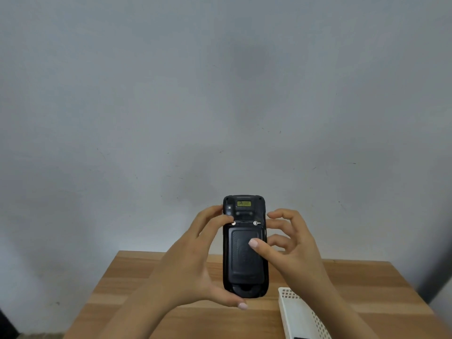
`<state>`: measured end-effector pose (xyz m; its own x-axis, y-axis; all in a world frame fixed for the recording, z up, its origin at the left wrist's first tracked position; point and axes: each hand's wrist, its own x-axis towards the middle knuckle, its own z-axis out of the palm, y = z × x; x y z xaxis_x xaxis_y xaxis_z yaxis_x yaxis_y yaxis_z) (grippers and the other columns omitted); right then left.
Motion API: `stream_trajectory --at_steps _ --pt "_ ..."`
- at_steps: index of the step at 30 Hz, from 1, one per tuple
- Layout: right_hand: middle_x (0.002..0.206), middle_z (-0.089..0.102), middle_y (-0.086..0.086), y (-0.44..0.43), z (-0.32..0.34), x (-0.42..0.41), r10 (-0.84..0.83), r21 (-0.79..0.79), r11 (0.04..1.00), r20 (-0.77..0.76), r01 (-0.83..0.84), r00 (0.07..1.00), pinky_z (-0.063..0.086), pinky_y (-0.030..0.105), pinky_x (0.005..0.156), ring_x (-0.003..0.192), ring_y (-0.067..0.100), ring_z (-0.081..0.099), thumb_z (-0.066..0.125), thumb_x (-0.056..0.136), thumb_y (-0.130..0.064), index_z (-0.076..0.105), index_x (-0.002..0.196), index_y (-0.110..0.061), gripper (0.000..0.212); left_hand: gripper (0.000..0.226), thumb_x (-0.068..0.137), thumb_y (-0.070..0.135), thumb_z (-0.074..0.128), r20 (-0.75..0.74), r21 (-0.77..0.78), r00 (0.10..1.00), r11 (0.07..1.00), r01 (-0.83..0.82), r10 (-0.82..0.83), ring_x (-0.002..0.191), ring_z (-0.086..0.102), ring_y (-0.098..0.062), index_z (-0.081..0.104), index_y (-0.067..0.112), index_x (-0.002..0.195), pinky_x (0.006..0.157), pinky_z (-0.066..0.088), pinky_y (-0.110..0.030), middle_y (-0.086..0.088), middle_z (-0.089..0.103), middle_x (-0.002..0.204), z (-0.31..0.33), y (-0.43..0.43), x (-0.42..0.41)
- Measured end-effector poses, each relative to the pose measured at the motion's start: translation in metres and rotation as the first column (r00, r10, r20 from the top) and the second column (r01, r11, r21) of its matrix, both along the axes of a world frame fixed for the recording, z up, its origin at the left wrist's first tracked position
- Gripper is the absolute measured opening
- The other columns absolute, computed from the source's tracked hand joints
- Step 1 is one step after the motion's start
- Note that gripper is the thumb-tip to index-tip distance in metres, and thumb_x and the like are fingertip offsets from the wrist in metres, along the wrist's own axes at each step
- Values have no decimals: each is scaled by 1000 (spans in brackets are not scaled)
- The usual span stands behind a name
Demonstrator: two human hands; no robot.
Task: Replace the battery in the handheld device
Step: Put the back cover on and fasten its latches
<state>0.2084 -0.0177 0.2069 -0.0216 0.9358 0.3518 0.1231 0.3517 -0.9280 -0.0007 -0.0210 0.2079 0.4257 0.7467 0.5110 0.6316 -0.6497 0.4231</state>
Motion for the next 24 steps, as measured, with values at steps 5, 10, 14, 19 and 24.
stream_trajectory --at_steps 5,10,14,19,24 --pt "105 71 -7 0 -1 -1 -7 -6 1000 3 7 1000 61 40 74 72 25 73 87 66 -33 55 110 -31 55 106 31 77 81 -45 -16 999 1000 -18 17 126 39 10 34 45 120 83 51 -18 29 16 146 5 1 -1" --pt "107 71 -5 3 0 1 4 2 1000 22 -4 1000 61 45 77 75 27 73 83 61 -36 54 113 -35 60 118 35 77 80 -53 -46 999 999 -7 4 120 38 14 15 56 131 89 31 -2 37 15 141 2 0 0" --pt "106 72 -4 2 1 1 9 4 1000 16 -10 1000 63 41 74 75 27 72 83 61 -34 54 113 -36 59 114 34 78 79 -51 -41 999 999 -6 4 120 42 12 22 56 130 90 34 -5 37 20 143 2 1 0" --pt "107 72 -3 3 2 2 17 -8 1000 -16 -17 1000 61 45 78 77 30 72 83 62 -30 55 114 -33 60 118 35 71 84 -1 -76 1000 997 9 -9 124 27 26 11 67 127 91 24 8 39 24 143 4 -1 -1" --pt "107 72 -5 3 1 3 15 -3 1000 -2 -15 1000 62 44 76 77 28 73 86 66 -27 55 115 -33 57 121 35 72 83 -22 -76 1000 997 -7 6 124 24 28 8 68 129 91 22 8 35 25 145 4 0 -1"
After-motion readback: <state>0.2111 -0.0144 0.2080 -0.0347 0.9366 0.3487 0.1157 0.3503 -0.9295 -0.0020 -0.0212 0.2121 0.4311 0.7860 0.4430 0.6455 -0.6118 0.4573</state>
